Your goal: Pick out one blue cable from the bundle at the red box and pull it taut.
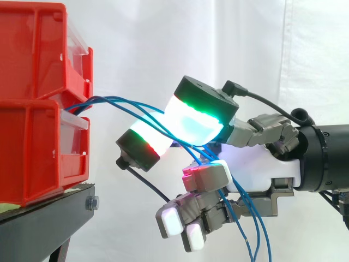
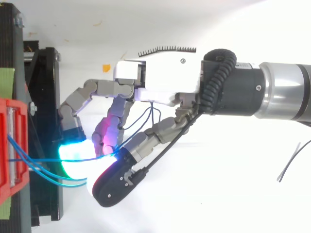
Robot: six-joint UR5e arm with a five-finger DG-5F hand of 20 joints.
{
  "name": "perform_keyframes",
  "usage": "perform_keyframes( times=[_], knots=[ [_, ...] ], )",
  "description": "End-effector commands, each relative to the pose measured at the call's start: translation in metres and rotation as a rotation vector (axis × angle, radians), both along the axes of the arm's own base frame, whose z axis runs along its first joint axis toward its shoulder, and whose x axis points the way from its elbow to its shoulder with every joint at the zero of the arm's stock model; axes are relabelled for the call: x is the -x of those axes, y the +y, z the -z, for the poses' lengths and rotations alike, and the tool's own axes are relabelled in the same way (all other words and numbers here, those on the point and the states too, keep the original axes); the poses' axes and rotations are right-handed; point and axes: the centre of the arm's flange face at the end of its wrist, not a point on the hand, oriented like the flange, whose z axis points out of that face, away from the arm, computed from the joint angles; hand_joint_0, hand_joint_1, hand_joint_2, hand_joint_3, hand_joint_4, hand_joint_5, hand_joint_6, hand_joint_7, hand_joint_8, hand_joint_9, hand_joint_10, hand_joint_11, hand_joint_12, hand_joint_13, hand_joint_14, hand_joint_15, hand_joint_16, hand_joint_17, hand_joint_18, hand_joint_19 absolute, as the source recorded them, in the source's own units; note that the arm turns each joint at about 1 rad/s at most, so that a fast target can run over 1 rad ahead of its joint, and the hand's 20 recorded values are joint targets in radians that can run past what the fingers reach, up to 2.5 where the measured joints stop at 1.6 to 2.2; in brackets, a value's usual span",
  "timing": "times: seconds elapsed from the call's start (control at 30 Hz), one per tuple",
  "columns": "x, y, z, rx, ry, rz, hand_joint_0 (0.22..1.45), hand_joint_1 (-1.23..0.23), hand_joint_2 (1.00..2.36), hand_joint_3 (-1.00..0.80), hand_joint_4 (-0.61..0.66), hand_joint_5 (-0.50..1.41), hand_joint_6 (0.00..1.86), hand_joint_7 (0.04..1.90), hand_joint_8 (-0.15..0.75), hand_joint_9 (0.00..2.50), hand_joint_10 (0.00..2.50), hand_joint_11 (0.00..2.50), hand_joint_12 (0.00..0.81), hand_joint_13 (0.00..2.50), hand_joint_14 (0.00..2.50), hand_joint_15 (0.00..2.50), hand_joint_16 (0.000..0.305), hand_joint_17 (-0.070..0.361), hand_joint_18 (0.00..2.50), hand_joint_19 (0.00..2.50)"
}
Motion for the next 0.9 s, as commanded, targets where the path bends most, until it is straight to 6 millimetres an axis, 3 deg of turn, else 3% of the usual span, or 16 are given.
perform_keyframes(
  times=[0.0,0.57,0.73,0.77,0.87],
  knots=[
    [-0.0002,0.0003,-0.0002,0.0,-0.002,-0.003,0.8,-0.97,1.0,-0.5,-0.3,-0.07,0.97,1.04,0.237,1.37,0.04,0.98,0.277,0.98,0.02,0.54,0.039,0.088,0.87,0.65],
    [0.0001,0.0004,0.0001,0.0,0.001,-0.004,0.67,-1.0,1.0,-0.5,-0.3,-0.06,0.94,1.11,0.22,1.48,0.04,0.99,0.263,1.05,0.03,0.59,0.038,0.085,0.91,0.69],
    [0.0001,0.0006,0.0001,0.0,0.001,-0.006,0.72,-0.99,1.0,-0.48,-0.32,-0.04,0.94,0.99,0.208,1.51,0.04,0.97,0.265,1.08,0.03,0.6,0.039,0.087,0.93,0.69],
    [0.0001,0.0006,0.0001,0.0,0.001,-0.006,0.75,-1.0,1.01,-0.36,-0.34,-0.04,0.93,1.01,0.202,1.51,0.04,0.97,0.264,1.08,0.03,0.6,0.039,0.087,0.93,0.68],
    [0.0001,0.0006,0.0001,0.0,0.001,-0.006,0.8,-0.99,1.02,-0.28,-0.37,-0.05,0.94,1.11,0.197,1.49,0.04,0.97,0.261,1.07,0.03,0.6,0.038,0.087,0.9,0.72]
  ],
)
